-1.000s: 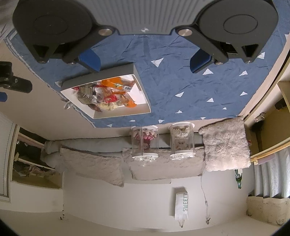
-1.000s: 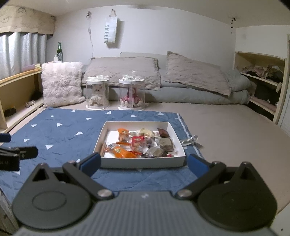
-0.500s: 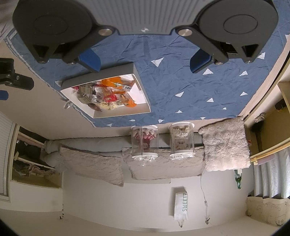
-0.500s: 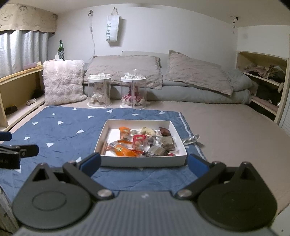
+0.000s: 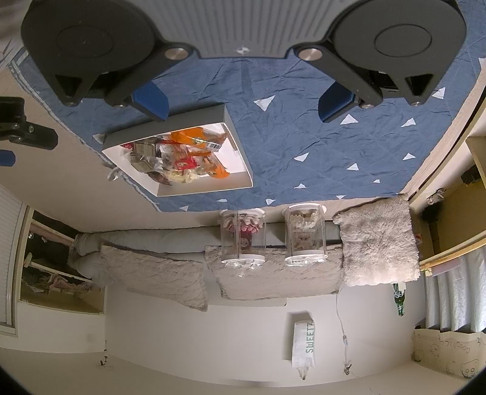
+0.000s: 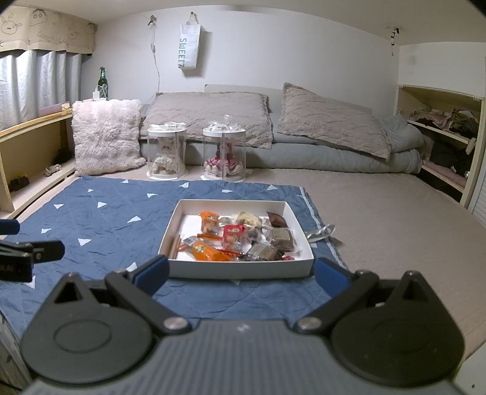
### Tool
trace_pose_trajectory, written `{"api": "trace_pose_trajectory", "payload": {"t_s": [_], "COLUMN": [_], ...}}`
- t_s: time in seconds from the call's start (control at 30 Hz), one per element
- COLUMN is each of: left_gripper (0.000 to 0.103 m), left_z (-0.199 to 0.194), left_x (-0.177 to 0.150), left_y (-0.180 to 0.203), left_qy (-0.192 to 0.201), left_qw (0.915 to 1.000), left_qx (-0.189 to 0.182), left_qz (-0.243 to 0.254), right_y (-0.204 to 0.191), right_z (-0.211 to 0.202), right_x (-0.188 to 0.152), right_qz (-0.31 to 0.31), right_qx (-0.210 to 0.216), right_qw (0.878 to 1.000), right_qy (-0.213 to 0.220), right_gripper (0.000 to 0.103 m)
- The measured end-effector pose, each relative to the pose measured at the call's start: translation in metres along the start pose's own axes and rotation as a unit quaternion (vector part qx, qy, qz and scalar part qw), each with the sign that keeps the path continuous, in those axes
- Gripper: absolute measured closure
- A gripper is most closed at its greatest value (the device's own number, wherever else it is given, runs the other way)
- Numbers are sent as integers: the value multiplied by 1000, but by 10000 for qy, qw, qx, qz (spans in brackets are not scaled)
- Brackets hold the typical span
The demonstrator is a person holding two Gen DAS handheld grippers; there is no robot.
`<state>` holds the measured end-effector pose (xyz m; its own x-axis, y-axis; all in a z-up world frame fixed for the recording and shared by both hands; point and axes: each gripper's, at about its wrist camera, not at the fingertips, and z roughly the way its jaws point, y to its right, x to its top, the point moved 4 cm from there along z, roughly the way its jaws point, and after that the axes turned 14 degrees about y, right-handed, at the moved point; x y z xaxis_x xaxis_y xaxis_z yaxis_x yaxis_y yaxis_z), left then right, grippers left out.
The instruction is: Organize snacks
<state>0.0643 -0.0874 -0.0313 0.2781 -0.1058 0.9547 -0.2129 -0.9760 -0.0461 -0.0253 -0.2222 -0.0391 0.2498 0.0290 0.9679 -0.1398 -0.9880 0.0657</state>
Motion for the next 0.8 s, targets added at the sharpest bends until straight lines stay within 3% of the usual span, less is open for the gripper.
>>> {"api": "trace_pose_trajectory", "payload": {"t_s": [0.8], "left_gripper": [0], "left_z": [0], "left_x": [-1], "left_y": [-1], "left_qy": [0], "left_qw": [10000], "left_qx": [-1], "left_qz": [-1], "right_y": [-2], "right_z": [0], "right_x": [0], "right_qz": [7], "right_qx": [-4], "right_qw": [10000], "right_qy": [-4], "right_gripper": [0]}}
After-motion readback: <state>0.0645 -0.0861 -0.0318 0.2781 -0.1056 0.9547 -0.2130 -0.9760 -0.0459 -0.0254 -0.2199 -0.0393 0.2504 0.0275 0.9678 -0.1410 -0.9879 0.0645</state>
